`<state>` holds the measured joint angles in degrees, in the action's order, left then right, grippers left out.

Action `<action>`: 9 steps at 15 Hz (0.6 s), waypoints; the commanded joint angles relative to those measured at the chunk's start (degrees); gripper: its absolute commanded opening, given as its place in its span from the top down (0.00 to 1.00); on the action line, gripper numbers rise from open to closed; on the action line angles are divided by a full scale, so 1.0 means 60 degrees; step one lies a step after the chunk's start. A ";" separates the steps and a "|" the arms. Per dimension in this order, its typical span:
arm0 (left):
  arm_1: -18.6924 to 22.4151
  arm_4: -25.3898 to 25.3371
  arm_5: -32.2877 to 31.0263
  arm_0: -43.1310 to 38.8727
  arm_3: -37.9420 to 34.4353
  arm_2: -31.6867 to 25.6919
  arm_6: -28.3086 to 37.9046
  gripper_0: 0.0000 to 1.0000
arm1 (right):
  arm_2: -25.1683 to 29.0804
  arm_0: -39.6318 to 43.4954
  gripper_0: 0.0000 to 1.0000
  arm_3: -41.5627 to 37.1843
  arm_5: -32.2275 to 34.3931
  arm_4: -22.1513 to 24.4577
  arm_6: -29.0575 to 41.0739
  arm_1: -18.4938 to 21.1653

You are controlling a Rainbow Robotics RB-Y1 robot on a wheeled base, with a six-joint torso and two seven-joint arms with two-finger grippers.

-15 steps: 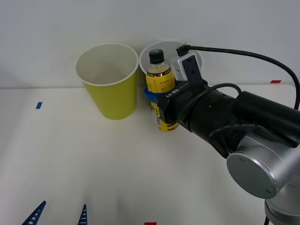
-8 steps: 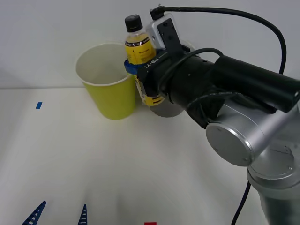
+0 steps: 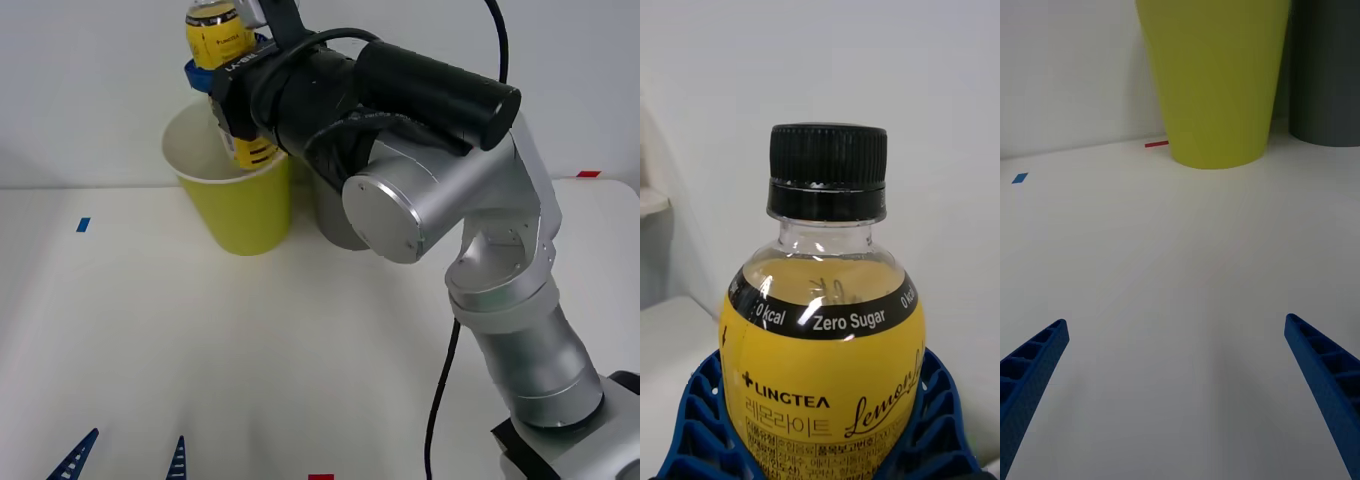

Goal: Put cans in the gray bin and PET bottles in the light green bin.

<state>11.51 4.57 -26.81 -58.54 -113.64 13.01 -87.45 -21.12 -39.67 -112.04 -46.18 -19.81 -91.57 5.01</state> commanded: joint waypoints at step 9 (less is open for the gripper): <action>0.0000 0.0000 0.0000 0.0000 0.0000 0.0000 0.0000 0.00 | -0.0625 -0.1884 1.00 0.4860 0.4151 0.0197 0.0247 -0.0351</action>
<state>11.51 4.57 -26.81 -58.54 -113.64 13.01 -87.45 -24.71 -49.95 -84.40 -21.47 -18.50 -90.36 3.55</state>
